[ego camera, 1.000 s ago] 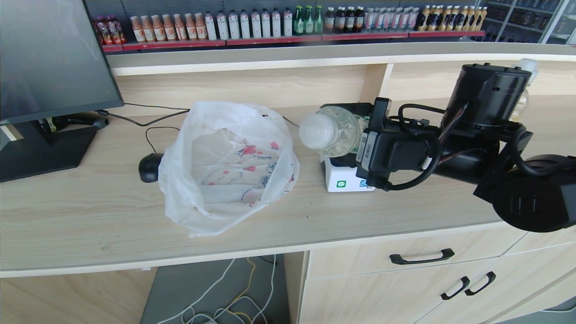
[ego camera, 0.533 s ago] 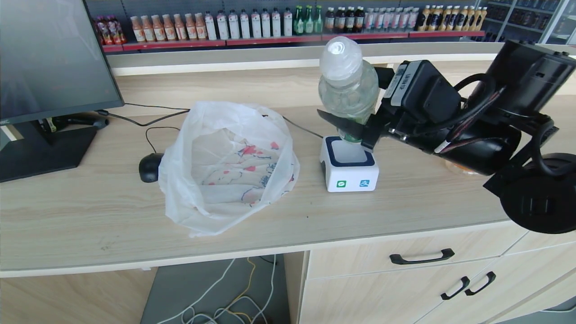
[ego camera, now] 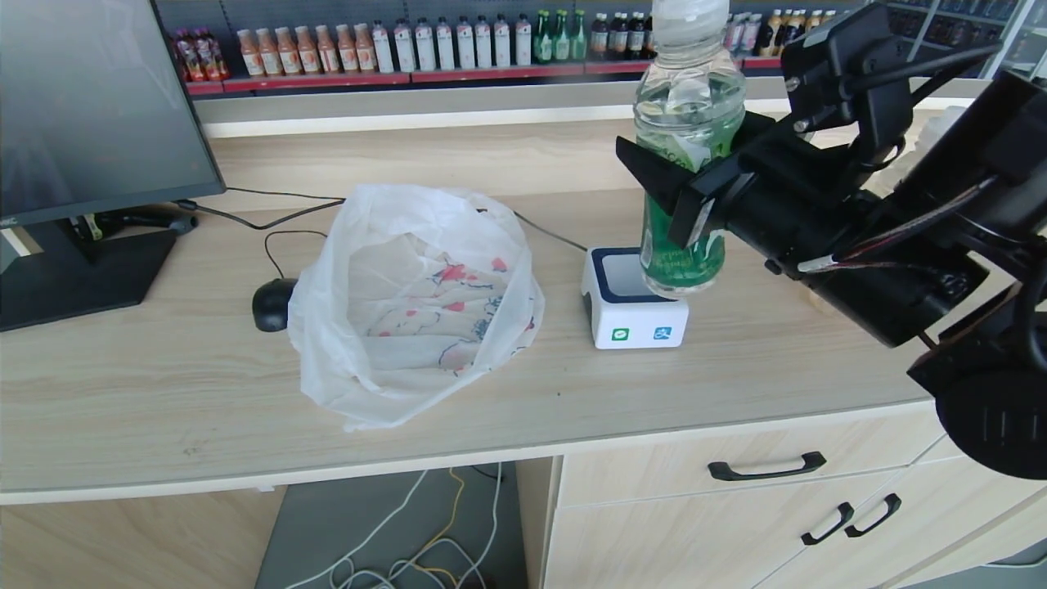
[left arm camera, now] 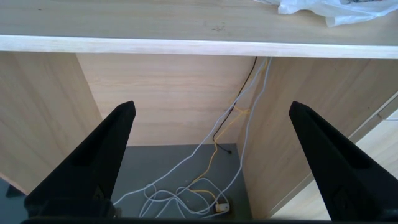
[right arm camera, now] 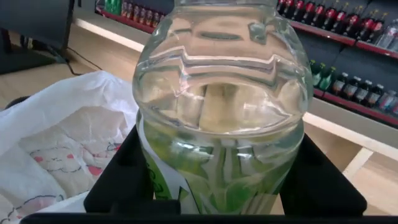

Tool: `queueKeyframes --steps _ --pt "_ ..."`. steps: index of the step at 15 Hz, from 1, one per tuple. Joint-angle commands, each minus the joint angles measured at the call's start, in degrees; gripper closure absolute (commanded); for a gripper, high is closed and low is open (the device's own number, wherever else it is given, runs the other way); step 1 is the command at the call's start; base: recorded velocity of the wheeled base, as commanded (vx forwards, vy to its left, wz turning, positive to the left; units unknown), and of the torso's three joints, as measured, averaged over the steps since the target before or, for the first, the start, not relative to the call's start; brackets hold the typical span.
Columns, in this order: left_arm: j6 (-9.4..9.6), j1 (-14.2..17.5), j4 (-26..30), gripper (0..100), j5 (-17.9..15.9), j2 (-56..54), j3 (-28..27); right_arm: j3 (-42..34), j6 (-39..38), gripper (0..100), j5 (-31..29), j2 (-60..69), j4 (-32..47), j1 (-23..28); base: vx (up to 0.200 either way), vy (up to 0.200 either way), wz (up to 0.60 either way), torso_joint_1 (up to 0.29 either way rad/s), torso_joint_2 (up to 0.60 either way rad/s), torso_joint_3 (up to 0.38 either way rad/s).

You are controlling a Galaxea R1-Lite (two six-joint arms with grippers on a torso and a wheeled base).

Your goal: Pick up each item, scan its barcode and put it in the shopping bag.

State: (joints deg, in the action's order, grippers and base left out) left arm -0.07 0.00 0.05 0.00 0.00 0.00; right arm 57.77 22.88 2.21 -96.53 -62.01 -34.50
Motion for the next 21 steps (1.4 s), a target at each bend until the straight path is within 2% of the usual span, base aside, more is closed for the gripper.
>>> queueKeyframes --steps 1,4,7,9,13,21 --pt "-0.1 0.0 0.04 0 0.0 0.0 0.0 -1.96 -4.42 100 -3.09 2.04 -0.13 -0.13 0.0 0.0 0.0 0.0 0.0 0.0" --pt "-0.1 0.0 -0.05 0 0.0 0.0 0.0 -1.96 -9.35 100 -10.12 2.75 -1.97 -0.13 0.0 0.0 0.0 0.0 0.0 0.0" --pt "-0.1 0.0 0.04 0 0.0 0.0 0.0 -2.66 -12.6 100 -13.46 2.83 -3.64 -0.22 0.0 0.0 0.0 0.0 0.0 0.0" --pt "-0.1 0.0 0.04 0 0.0 0.0 0.0 -2.31 -17.52 100 -13.81 2.48 -3.73 -0.22 0.0 0.0 0.0 0.0 0.0 0.0" --pt "-0.28 0.09 -0.05 0 0.0 0.0 0.0 -3.89 -20.16 100 -13.81 3.8 -3.82 -0.39 0.0 0.0 0.0 0.0 0.0 0.0" --pt "-0.72 0.09 -0.05 0 0.0 0.0 0.0 -6.18 -22.27 100 -13.81 3.19 -8.74 -0.39 0.0 0.2 0.0 0.004 0.0 0.002"
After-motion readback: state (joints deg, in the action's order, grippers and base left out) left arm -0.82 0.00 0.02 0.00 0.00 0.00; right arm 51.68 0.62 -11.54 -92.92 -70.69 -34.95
